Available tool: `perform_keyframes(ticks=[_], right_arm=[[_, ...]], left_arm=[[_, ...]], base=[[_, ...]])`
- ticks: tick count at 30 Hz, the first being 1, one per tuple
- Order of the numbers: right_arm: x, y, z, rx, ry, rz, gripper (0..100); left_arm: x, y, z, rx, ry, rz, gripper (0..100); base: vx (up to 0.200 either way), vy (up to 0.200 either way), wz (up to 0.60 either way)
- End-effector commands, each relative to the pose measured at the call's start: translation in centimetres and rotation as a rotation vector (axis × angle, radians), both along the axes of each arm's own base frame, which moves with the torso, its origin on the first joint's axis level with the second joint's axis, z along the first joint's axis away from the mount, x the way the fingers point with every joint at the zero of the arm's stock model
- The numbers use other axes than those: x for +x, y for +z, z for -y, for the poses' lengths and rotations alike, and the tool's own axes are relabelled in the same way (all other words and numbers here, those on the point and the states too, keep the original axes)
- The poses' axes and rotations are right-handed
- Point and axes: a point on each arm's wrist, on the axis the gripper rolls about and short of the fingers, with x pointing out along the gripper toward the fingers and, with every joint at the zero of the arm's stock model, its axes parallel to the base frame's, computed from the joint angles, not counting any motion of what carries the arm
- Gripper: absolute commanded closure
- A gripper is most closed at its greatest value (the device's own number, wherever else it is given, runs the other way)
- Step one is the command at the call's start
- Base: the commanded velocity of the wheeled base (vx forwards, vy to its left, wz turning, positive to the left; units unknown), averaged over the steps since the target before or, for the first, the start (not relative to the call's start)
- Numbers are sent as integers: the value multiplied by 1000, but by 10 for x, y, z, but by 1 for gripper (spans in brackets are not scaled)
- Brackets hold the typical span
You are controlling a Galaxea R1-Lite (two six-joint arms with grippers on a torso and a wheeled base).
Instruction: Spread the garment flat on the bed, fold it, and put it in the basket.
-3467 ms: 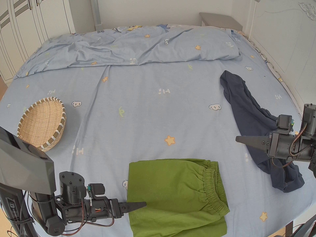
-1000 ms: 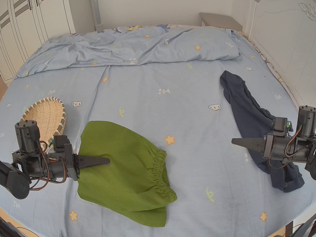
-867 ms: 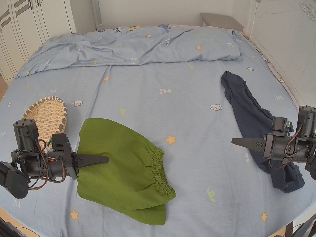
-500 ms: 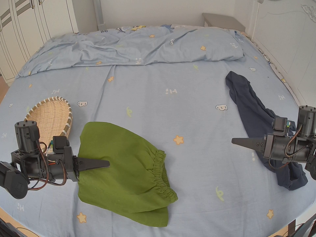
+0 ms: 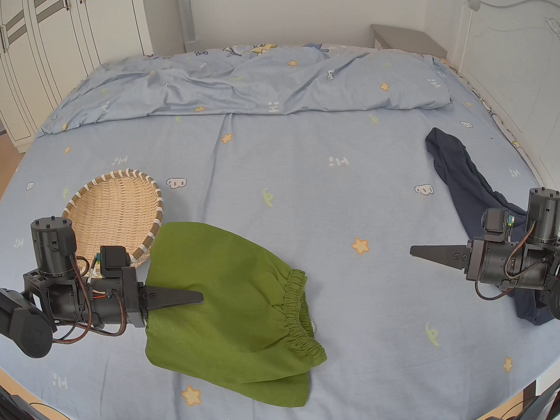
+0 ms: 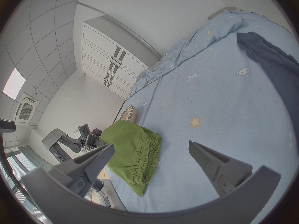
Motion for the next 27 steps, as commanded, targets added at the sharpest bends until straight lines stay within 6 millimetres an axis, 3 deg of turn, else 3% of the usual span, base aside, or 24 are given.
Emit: perform_keyframes(ticks=[1,7,9,12,16,22,27], right_arm=[[0,0,0,0,0,-2,0],[0,0,0,1,1,3,0],[-1,1,0,1,1,6,0],[-1,0,0,0,1,6,0],[-1,0,0,-3,-1,9,0],[-1,1,1,-6,-13,13,0],[-1,-1,-2,-9,-1,5,0]], left_arm=[[0,0,0,0,-2,0,100],[0,2,4,5,-23,27,100],[6,13,8,-1,-35,80,100],[18,30,11,-11,-36,140,100],[31,74,25,-5,-82,183,100],[44,108,19,156,-45,318,100],[52,139,14,194,-8,421,100]], base=[[0,200,0],[0,100,0],[0,0,0],[0,0,0],[0,0,0],[0,0,0],[0,0,0]])
